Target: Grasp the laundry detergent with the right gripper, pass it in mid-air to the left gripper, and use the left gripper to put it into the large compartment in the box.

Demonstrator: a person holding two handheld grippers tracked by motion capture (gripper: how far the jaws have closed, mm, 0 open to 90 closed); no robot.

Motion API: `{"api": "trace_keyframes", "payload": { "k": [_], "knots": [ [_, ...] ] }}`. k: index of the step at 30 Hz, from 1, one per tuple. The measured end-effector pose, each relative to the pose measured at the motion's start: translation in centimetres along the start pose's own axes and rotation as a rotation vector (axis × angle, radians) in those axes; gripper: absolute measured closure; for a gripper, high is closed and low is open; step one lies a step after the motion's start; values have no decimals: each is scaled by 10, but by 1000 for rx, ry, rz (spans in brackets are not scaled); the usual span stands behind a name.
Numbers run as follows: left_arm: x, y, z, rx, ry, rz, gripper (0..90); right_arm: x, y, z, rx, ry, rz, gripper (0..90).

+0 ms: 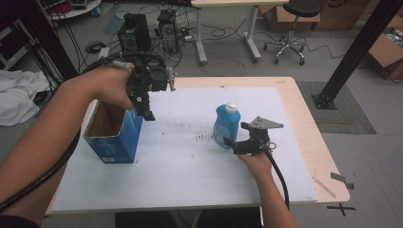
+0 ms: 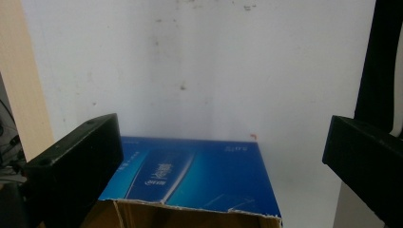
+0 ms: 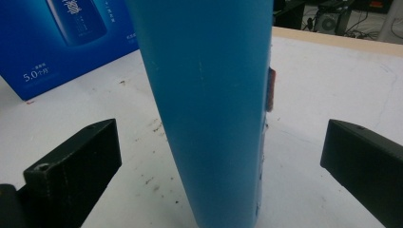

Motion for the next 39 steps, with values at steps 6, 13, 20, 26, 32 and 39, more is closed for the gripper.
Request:
{"api": "trace_keyframes", "payload": {
  "k": [6,13,20,26,32,39],
  "knots": [
    [-1,1,1,-2,-4,1,1,-1,8,0,-8,3,2,0],
    [-1,2,1,-1,-3,5,1,0,20,1,-8,2,3,0],
    [-2,3,2,4,-7,1,1,-1,29,0,-19,3,5,0],
    [-2,5,4,7,-11,0,1,2,34,-4,-31,-9,6,0],
    [-2,5,5,7,-11,0,1,0,36,-3,-34,-6,20,9],
    [-2,7,6,4,-10,-1,1,0,37,-3,-47,-10,46,67]
  ]
}}
Point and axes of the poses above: each handheld gripper's, and its own axes: y roughly forward along the jaws, z roughly out of its underside, x roughly to its left, the point moved 9 cm from there along y, roughly forward along the jaws, and after that the axes turned 15 degrees about y, right-handed, at the moved point
